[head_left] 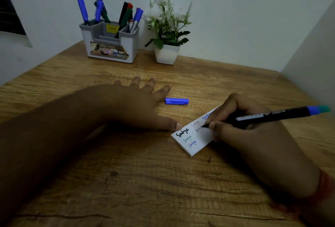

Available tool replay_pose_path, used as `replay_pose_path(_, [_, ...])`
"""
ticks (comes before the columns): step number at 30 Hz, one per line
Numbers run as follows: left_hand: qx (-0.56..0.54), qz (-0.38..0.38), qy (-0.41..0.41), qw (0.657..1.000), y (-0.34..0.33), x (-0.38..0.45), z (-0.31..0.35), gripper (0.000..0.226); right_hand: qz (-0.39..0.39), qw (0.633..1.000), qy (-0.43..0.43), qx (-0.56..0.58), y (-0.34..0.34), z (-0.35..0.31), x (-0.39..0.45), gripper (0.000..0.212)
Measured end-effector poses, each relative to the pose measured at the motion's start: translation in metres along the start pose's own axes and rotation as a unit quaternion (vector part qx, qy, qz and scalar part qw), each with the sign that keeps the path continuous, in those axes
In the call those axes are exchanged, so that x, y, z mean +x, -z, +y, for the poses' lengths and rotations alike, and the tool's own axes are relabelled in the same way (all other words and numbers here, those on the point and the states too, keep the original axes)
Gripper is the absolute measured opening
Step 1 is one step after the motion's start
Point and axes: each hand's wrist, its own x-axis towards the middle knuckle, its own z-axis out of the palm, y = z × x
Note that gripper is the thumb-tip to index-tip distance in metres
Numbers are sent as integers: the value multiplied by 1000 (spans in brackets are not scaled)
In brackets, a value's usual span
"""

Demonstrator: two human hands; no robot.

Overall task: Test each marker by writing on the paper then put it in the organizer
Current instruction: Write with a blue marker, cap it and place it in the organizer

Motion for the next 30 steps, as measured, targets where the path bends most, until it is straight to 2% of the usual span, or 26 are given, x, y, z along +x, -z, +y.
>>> replay_pose_path(3, [6, 3, 2, 1000, -1, 1, -1, 123, 46, 996, -3, 83, 1, -7, -1, 12])
replay_pose_path(6, [3, 6, 1, 1000, -1, 0, 0, 119, 65, 995, -4, 75, 0, -2, 12, 10])
replay_pose_path(10, [-8, 15, -8, 1000, 1, -5, 1, 114, 66, 992, -11, 108, 7, 4, 16, 15])
replay_pose_path(12, [-24, 47, -24, 998, 1, -5, 2, 109, 51, 987, -25, 153, 11, 7, 22, 16])
replay_pose_path(15, [-53, 117, -64, 990, 3, -6, 4, 89, 21, 980, 0, 199, 19, 1, 39, 16])
replay_pose_path(19, [-67, 205, -115, 970, 2, -5, 13, 56, 10, 985, 36, 170, 25, 0, 60, 11])
replay_pose_path(23, [-100, 259, -132, 952, -3, 1, 18, 20, 11, 984, 5, 179, 20, 15, 61, 15])
replay_pose_path(27, [-176, 304, -115, 929, -4, 5, 20, 11, -36, 985, -6, 170, 27, 23, 59, 17])
replay_pose_path(30, [-268, 329, -112, 899, -2, 2, 20, 12, -33, 968, -17, 249, 28, 27, 63, 16])
